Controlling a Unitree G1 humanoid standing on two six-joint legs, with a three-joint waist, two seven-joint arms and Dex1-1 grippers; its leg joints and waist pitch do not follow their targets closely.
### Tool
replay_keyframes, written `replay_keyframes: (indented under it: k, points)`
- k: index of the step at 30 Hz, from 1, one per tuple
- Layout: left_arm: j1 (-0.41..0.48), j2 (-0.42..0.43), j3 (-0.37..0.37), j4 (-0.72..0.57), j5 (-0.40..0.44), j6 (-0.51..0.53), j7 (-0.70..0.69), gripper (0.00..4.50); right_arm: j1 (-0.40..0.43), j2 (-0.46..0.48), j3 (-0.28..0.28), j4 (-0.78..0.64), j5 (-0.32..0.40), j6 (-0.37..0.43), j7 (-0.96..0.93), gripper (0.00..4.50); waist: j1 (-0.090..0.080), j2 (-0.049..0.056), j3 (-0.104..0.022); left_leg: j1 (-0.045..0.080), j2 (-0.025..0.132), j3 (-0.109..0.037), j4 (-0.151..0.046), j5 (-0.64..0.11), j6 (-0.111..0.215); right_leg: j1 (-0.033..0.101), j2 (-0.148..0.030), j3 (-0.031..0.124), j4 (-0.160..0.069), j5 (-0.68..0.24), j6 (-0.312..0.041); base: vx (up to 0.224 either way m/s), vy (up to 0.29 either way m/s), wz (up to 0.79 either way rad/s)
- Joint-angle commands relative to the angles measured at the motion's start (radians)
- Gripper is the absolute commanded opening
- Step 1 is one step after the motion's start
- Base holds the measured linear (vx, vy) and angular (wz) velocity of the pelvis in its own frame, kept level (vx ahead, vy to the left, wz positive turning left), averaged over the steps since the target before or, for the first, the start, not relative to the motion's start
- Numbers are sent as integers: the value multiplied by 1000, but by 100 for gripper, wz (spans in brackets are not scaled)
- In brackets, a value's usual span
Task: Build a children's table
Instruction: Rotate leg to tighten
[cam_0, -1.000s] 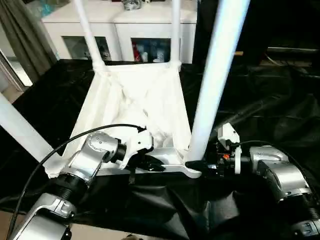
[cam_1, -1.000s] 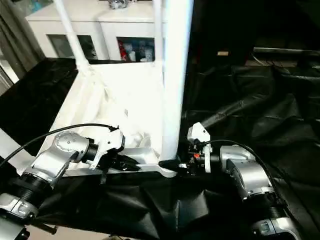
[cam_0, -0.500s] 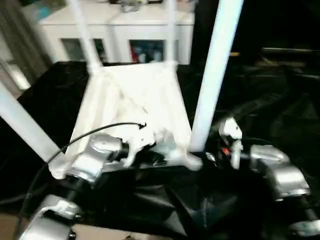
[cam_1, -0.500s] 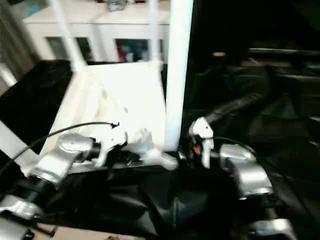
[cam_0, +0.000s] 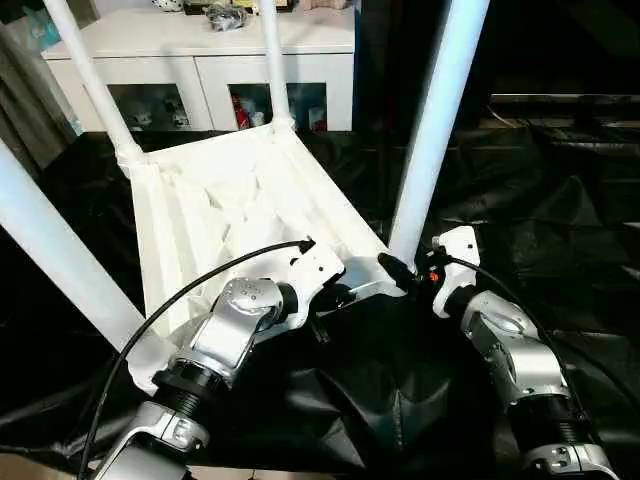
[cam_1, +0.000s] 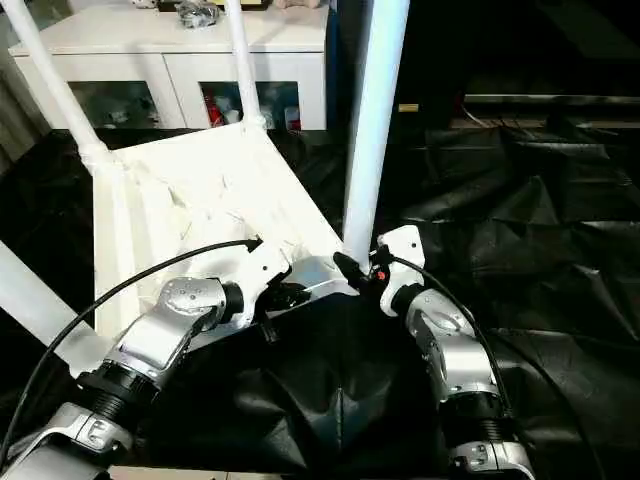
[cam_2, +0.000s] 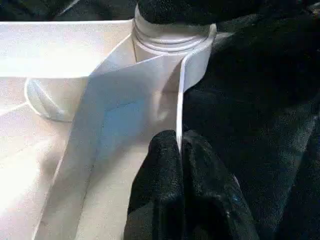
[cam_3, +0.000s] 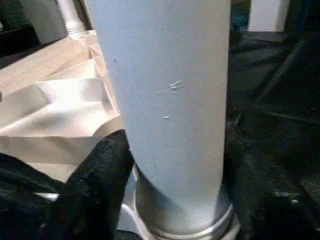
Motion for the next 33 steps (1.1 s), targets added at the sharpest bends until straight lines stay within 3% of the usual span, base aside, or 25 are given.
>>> replay_keyframes:
  k: [1,5,10,15,19,28,33]
  points:
    - [-3,-14,-21,-67,-49,-25,-47,0,7,8,104,-13,30,60,152,289,7,-15,-58,13,37,-28,-83,-355,33,40,-36,27,-77,-353,-174,0,0,0]
    - [11,65,-40,-97,-83,-53,-193,0,6,-112,112,-58,69,78,339,289,16,-17,-64,10,37,-23,-74,-279,70,47,-38,28,-63,-233,-218,0,0,0]
    - [27,184,-63,-118,-112,-128,-392,0,-2,-228,137,-53,55,47,505,289,39,-9,-69,10,42,-16,-60,-169,119,47,-34,23,-42,-98,-272,0,0,0]
    - [18,220,-62,-105,-122,-142,-448,0,-21,-243,133,-46,65,59,533,289,59,-8,-64,22,49,-14,-67,-234,69,39,-34,28,-48,-191,-261,0,0,0]
    - [0,227,-68,-85,-131,-154,-468,0,-24,-243,152,-49,66,61,555,289,59,-10,-62,22,47,-15,-73,-269,39,40,-35,30,-51,-230,-242,0,0,0]
    - [-9,190,-52,-62,-116,-149,-405,0,3,-214,152,-60,81,89,542,245,62,-16,-64,17,45,-14,-67,-226,56,41,-37,30,-49,-220,-240,0,0,0]
    - [-3,155,-28,-53,-99,-113,-291,0,7,-152,121,-9,35,86,345,243,57,-13,-61,19,44,-16,-71,-257,30,36,-39,32,-56,-288,-219,0,0,0]
